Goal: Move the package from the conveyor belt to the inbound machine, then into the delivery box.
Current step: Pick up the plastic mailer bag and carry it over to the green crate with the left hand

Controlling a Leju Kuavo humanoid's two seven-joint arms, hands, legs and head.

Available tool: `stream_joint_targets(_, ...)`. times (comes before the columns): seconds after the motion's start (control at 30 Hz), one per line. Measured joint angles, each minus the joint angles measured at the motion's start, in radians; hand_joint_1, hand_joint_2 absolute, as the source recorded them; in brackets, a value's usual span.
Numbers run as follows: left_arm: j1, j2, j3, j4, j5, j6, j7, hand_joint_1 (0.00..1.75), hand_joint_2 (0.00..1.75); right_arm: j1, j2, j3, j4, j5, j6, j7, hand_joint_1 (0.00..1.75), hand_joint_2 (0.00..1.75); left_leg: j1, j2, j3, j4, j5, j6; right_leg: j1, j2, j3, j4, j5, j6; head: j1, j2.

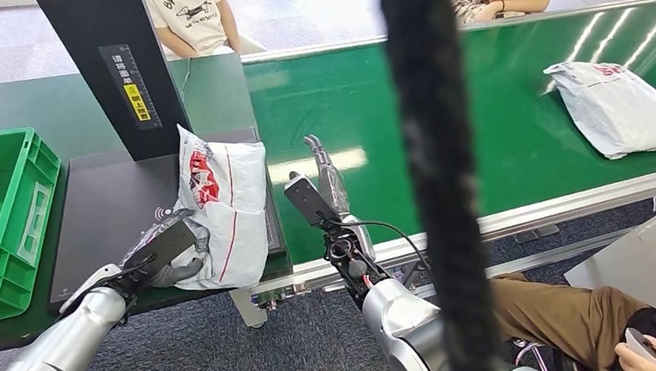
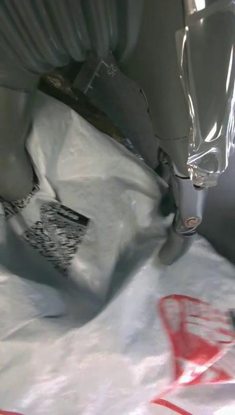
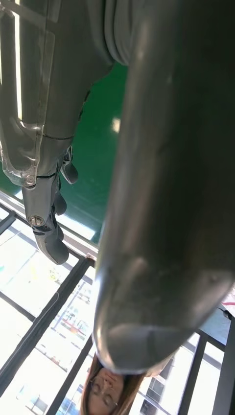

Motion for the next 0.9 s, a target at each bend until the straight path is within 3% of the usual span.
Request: stream_joint_targets(0.9,0.002,0.009,0.039,0.000,0.023,-0.001,-0.025,1.75,1.75,0.036,-0.005,0.000,-0.049,-0.006,-0.008,0.001,0.00,0.00,0.000,0.000,0.001,0.000,0.000,0.000,0.000,0.000,0.000,0.000,0.000,0.000,0.000,0.000)
